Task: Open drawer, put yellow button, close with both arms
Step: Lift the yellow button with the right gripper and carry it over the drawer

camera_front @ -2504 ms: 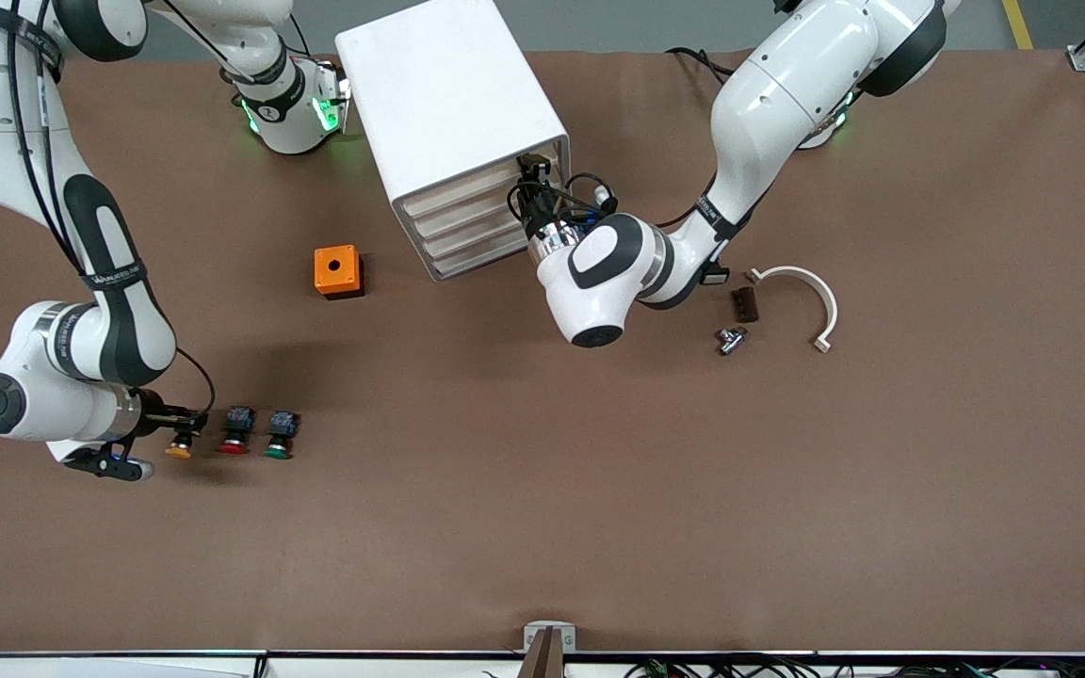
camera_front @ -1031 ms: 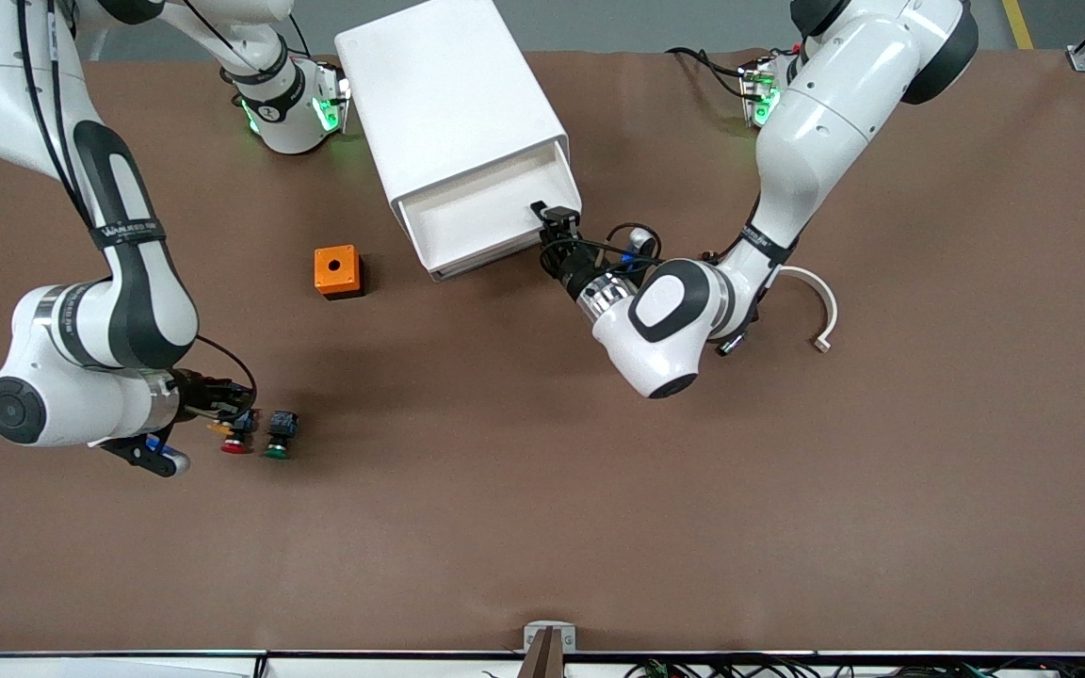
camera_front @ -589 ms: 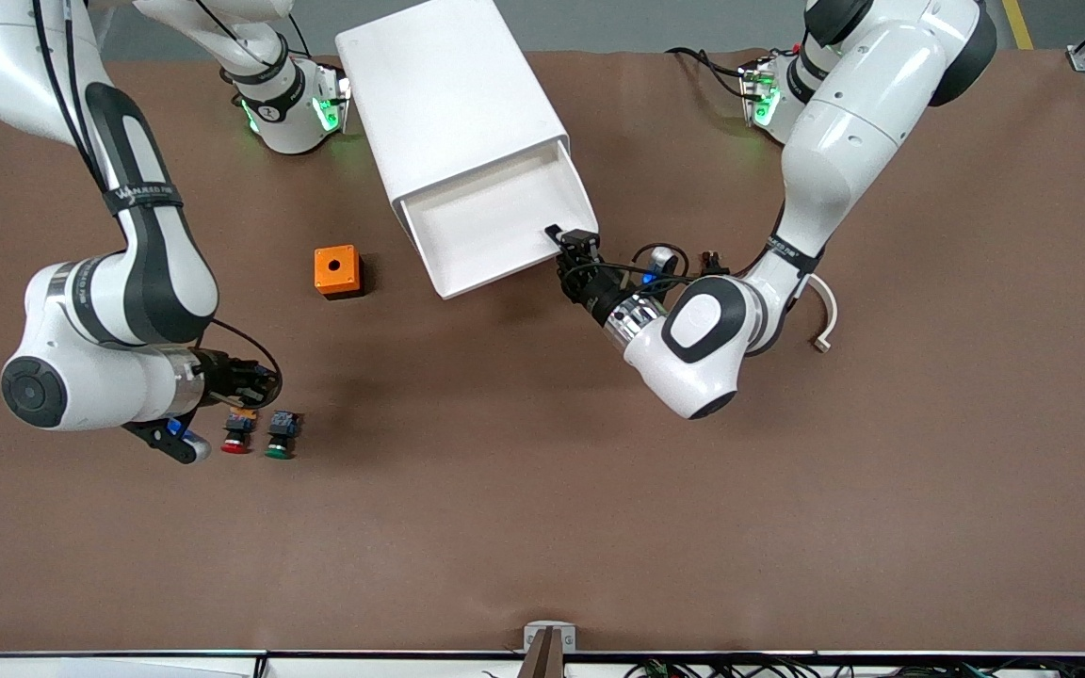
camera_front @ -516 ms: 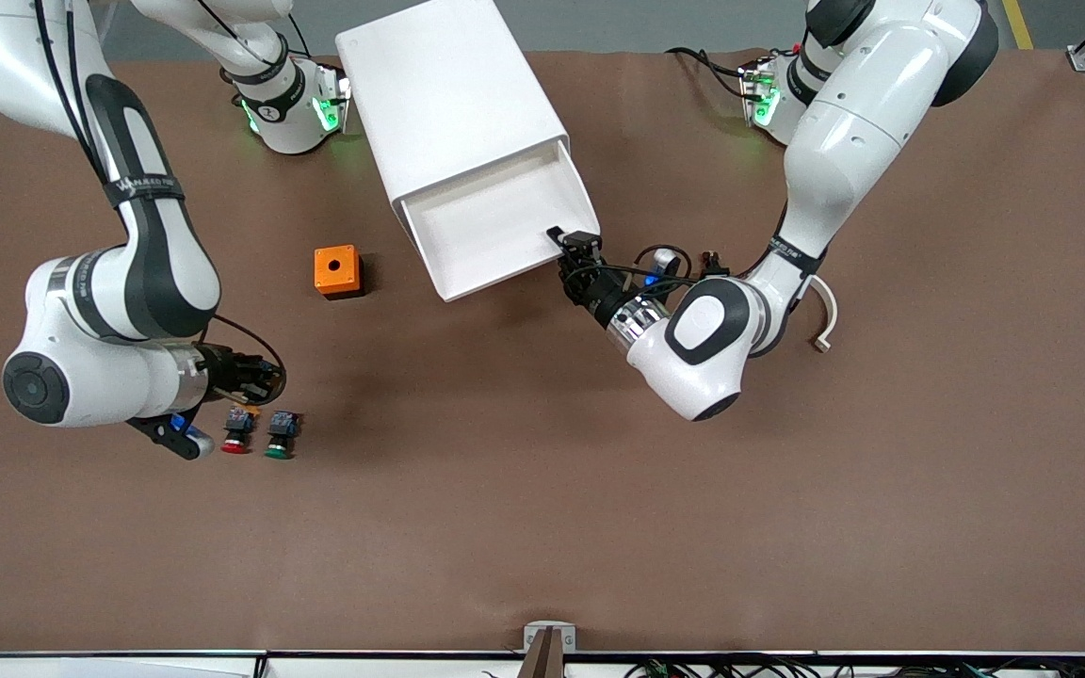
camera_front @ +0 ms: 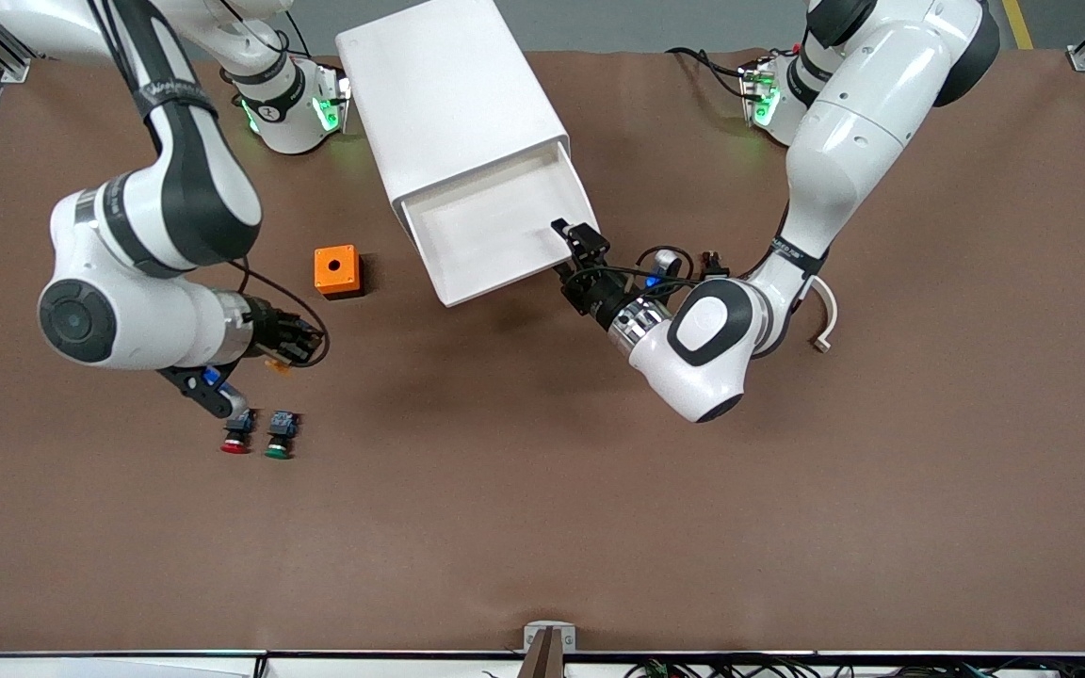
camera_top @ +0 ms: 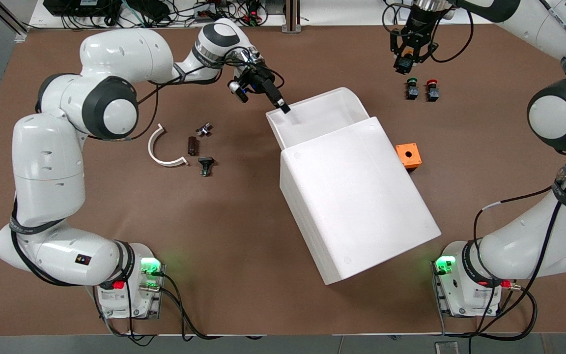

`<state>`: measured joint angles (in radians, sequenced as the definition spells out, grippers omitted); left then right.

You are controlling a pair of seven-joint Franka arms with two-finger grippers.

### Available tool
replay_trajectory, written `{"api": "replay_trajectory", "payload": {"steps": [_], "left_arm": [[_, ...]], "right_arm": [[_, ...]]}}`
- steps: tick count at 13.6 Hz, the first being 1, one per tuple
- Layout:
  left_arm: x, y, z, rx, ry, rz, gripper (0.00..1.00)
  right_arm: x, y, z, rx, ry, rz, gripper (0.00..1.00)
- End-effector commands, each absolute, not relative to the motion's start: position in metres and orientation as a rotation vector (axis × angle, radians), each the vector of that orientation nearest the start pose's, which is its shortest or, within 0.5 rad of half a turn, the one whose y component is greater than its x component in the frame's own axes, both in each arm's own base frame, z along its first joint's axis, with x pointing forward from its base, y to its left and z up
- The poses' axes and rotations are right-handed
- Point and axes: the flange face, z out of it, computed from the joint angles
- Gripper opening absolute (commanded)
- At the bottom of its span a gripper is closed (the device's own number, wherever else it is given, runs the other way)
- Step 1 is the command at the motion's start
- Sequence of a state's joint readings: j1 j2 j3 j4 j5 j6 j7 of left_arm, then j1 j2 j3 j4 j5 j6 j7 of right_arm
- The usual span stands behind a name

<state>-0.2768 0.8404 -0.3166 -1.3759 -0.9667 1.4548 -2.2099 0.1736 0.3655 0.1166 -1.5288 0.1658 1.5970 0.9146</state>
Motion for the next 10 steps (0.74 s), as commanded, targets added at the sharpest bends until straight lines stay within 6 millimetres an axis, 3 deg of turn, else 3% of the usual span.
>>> {"api": "replay_trajectory", "payload": {"steps": [1,6,10], "left_arm": [[0.548,-0.413,0.271,1.616,2.164,-2.172,0.99],[0.569,-0.399,0.292,1.765,1.819,-2.041,0.99],[0.585,-0.381,0.313,1.968,1.518,-1.812,0.99]], "right_arm": [[0.580,0.228,0.454,-2.902,1.100,0.556,0.10],[0.543,0.302,0.476,-2.841,1.287,0.528,0.11],[0.514,0.361,0.476,-2.760,1.476,0.477,0.11]]}}
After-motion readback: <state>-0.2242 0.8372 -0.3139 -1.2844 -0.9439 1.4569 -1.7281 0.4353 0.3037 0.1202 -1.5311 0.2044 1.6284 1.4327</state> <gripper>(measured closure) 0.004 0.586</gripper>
